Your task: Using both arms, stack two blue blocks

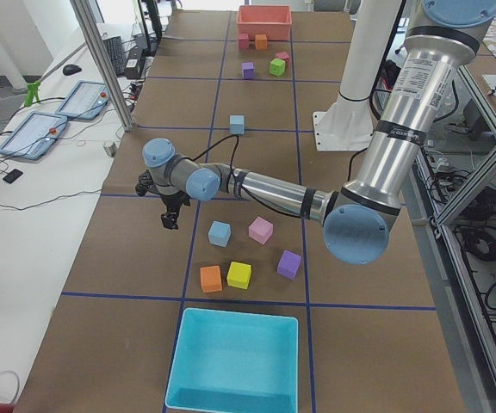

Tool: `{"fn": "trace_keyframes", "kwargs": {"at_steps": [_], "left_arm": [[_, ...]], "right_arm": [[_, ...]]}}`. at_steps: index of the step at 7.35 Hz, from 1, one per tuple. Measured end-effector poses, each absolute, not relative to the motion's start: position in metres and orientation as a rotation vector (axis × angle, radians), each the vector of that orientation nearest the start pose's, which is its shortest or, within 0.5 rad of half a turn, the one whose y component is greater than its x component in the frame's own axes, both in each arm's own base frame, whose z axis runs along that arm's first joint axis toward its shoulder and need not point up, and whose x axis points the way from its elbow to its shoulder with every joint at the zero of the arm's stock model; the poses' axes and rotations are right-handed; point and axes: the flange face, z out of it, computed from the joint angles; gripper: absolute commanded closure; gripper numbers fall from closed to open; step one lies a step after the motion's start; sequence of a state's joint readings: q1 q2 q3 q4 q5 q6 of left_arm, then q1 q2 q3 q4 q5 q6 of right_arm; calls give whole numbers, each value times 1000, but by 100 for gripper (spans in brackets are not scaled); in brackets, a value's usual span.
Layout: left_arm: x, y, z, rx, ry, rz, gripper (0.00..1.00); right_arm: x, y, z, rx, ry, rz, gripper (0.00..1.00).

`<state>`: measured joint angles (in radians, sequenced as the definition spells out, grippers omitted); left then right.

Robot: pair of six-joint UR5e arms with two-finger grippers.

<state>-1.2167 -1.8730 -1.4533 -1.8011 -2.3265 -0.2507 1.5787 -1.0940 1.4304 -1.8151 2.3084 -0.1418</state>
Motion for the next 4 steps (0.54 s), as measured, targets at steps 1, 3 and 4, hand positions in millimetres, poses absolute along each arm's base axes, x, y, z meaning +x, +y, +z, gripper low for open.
{"fn": "trace_keyframes", "kwargs": {"at_steps": [1, 3, 4], "left_arm": [[165, -604, 534, 164, 838, 229, 2], [193, -577, 551, 172, 860, 186, 2], [197, -564, 563, 178, 867, 180, 2]], "right_arm": [[79, -664, 491, 140, -729, -158, 0], [93, -649, 518, 140, -728, -165, 0], [96, -643, 529, 139, -728, -170, 0]]}}
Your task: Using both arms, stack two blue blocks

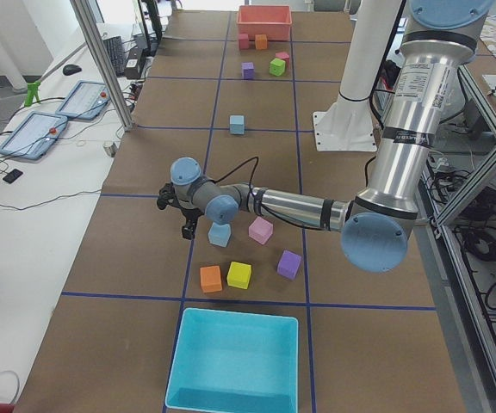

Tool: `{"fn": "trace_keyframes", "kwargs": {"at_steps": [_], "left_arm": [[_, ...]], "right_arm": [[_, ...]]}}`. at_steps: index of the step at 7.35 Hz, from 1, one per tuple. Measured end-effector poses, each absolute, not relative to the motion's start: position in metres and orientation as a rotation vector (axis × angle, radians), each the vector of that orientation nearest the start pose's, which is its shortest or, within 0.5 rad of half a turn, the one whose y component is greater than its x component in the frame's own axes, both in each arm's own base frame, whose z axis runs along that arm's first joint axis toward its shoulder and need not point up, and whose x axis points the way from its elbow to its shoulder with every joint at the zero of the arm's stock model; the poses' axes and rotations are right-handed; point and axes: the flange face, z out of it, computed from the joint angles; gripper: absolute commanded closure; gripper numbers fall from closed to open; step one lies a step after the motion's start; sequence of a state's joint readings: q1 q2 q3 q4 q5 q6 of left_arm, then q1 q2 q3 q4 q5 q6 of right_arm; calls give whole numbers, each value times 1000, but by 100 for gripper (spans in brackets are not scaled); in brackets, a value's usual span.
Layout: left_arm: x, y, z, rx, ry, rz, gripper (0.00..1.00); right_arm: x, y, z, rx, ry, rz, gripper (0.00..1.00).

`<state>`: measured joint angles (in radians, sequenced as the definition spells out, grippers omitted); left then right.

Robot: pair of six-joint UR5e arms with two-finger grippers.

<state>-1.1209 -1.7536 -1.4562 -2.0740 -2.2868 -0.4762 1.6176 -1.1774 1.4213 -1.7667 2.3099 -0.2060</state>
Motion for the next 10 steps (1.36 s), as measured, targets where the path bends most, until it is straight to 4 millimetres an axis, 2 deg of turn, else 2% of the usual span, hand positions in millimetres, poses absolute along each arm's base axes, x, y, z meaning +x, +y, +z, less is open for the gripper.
{"fn": "trace_keyframes", "kwargs": {"at_steps": [2, 5, 10], "left_arm": [[201, -548, 573, 185, 876, 188, 2], [228, -539, 559, 164, 896, 182, 2], [245, -531, 566, 171, 845, 187, 2]], "right_arm": [[98, -636, 540, 139, -727, -171, 0], [98, -634, 544, 142, -726, -170, 0], [99, -634, 542, 143, -726, -163, 0]]}}
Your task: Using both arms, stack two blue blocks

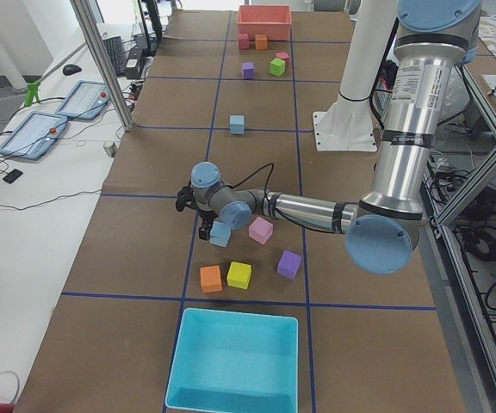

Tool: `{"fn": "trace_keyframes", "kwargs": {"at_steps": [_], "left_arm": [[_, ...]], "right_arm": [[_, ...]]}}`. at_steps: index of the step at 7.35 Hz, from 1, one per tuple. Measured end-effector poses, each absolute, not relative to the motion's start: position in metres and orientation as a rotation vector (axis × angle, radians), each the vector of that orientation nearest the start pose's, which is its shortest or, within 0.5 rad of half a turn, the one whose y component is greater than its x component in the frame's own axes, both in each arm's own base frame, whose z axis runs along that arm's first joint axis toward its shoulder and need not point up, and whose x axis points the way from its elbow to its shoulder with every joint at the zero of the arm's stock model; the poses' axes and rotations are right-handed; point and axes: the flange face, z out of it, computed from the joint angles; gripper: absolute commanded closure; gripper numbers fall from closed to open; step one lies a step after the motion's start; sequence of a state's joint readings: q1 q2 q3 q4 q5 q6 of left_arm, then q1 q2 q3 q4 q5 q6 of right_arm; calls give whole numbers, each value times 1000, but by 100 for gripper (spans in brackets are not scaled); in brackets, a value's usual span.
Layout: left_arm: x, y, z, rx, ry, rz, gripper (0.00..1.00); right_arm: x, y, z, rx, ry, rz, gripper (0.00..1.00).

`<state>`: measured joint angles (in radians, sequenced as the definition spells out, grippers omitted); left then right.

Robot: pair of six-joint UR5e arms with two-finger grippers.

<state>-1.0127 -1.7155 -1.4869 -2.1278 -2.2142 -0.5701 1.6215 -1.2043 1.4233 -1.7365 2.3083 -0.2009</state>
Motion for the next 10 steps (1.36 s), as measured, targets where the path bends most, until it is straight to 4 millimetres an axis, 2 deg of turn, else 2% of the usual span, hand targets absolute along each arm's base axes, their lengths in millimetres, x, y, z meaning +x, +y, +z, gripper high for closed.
{"fn": "trace_keyframes", "kwargs": {"at_steps": [2, 5, 8, 10], "left_arm": [[252, -523, 574, 159, 830, 197, 2], [251, -513, 583, 144, 822, 200, 3], [249, -508, 589, 139, 818, 204, 27], [248, -507, 591, 136, 816, 204, 37]], "right_arm": [[99, -635, 542, 143, -725, -161, 0], [99, -635, 542, 143, -723, -160, 0], [99, -638, 538, 148, -721, -163, 0], [98, -639, 536, 149, -720, -163, 0]]}}
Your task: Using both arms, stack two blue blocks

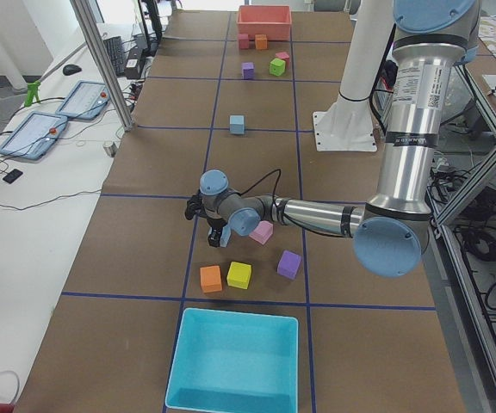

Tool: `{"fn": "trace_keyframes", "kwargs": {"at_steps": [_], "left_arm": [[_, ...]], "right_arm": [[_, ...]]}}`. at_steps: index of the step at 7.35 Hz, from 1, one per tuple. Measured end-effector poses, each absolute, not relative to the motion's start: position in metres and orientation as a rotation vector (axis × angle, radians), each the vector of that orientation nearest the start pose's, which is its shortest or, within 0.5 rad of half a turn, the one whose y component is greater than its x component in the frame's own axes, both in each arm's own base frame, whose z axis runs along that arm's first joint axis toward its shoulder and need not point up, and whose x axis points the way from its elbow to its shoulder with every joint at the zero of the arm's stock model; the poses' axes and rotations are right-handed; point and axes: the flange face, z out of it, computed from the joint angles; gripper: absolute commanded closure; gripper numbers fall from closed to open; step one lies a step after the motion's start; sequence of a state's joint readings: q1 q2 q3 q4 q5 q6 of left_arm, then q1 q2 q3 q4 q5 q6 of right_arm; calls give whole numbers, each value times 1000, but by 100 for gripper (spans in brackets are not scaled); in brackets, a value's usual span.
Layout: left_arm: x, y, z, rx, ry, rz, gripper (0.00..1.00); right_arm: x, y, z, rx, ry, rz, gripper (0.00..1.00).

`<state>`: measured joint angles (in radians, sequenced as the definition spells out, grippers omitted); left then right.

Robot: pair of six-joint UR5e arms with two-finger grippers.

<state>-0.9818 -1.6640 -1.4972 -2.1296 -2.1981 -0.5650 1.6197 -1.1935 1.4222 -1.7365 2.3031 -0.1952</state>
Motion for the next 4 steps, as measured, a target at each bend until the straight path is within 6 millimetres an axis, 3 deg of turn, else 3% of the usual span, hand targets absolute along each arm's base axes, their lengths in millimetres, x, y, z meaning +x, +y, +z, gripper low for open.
{"fn": "trace_keyframes", "kwargs": {"at_steps": [4], "left_arm": [[250, -507, 592, 126, 819, 206, 38]], "right_arm": [[96, -641, 533, 145, -721, -147, 0]]}}
